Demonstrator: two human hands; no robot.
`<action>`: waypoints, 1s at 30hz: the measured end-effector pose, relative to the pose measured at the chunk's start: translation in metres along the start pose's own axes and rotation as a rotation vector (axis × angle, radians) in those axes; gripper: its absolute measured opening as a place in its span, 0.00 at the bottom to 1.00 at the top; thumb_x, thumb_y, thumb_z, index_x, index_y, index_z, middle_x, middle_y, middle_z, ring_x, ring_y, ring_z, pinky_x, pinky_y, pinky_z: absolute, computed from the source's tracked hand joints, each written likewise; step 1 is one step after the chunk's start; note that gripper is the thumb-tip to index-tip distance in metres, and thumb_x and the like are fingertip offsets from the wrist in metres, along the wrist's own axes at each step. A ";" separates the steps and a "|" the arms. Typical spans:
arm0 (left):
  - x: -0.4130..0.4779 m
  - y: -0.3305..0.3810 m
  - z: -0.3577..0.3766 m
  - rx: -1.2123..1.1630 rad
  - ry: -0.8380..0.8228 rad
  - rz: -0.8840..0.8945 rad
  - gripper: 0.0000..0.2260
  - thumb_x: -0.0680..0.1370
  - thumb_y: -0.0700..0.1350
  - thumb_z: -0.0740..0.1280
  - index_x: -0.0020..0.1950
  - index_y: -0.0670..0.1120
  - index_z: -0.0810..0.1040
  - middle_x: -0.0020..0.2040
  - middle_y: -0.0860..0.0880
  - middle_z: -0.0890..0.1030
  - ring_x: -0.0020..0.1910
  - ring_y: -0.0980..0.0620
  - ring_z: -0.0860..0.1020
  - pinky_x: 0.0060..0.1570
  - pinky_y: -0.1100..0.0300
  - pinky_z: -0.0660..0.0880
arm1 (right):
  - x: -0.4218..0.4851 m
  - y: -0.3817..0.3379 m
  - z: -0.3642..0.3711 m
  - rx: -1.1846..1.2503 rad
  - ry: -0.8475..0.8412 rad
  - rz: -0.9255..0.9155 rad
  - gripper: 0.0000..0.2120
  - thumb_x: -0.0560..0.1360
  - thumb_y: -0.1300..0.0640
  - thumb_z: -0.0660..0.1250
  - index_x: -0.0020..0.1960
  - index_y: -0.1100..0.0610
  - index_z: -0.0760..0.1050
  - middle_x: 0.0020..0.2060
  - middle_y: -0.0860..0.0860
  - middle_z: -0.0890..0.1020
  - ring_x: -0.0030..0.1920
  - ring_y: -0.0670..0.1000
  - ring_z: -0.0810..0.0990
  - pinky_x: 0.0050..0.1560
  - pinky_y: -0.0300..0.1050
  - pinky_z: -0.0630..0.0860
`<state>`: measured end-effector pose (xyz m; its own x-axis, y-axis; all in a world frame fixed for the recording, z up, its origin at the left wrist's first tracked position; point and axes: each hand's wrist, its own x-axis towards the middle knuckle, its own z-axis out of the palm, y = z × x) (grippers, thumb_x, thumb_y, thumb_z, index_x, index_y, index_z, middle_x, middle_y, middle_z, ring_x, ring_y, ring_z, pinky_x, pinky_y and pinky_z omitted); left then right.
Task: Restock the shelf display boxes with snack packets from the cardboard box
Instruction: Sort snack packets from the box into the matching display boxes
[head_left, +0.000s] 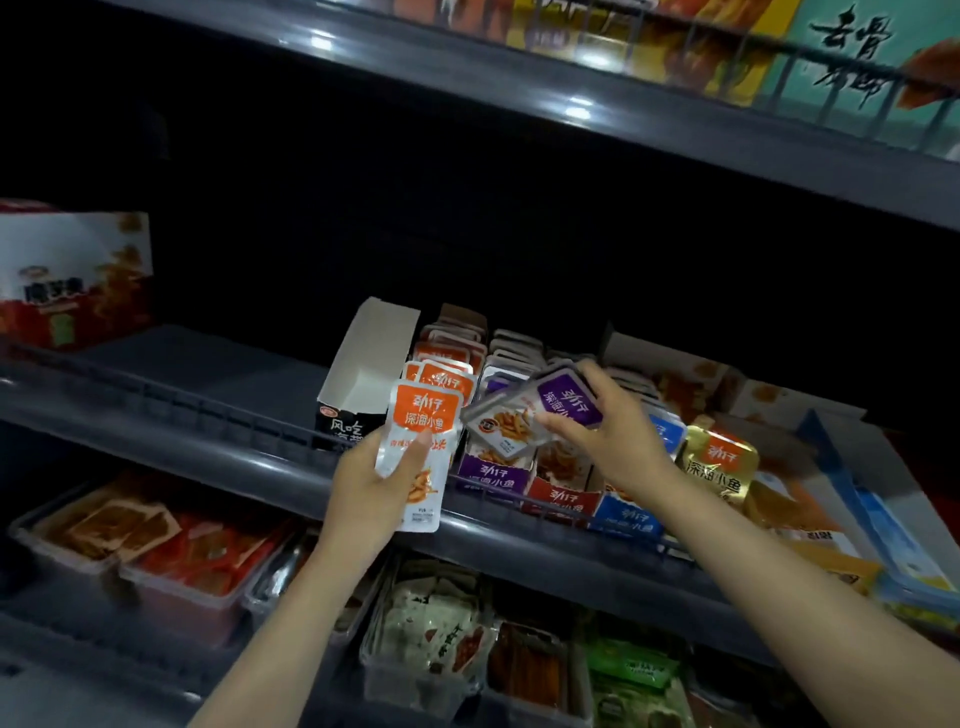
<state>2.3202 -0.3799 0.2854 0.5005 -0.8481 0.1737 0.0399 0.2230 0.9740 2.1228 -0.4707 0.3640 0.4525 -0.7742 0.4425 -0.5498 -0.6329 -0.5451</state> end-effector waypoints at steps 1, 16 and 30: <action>0.002 -0.001 0.000 -0.002 0.013 0.016 0.03 0.77 0.48 0.67 0.47 0.51 0.79 0.40 0.55 0.84 0.37 0.59 0.83 0.31 0.68 0.76 | 0.000 0.003 0.000 -0.043 -0.014 -0.006 0.28 0.72 0.51 0.70 0.69 0.54 0.66 0.53 0.44 0.77 0.50 0.43 0.78 0.46 0.35 0.79; 0.009 -0.007 -0.004 0.061 0.000 0.062 0.04 0.79 0.48 0.65 0.46 0.53 0.78 0.42 0.55 0.83 0.36 0.63 0.82 0.30 0.71 0.75 | 0.036 -0.031 0.011 -0.731 -0.321 -0.266 0.30 0.75 0.49 0.69 0.73 0.53 0.62 0.60 0.53 0.78 0.57 0.52 0.77 0.53 0.43 0.73; 0.007 -0.006 -0.005 0.028 -0.027 0.047 0.05 0.79 0.49 0.63 0.49 0.51 0.79 0.45 0.53 0.84 0.39 0.60 0.83 0.33 0.69 0.76 | 0.012 0.000 0.033 -0.756 0.195 -0.431 0.22 0.72 0.50 0.73 0.64 0.54 0.77 0.49 0.55 0.77 0.48 0.55 0.78 0.48 0.51 0.76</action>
<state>2.3277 -0.3846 0.2796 0.4778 -0.8496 0.2233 -0.0075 0.2502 0.9682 2.1517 -0.4801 0.3456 0.6373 -0.4119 0.6513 -0.7071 -0.6485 0.2818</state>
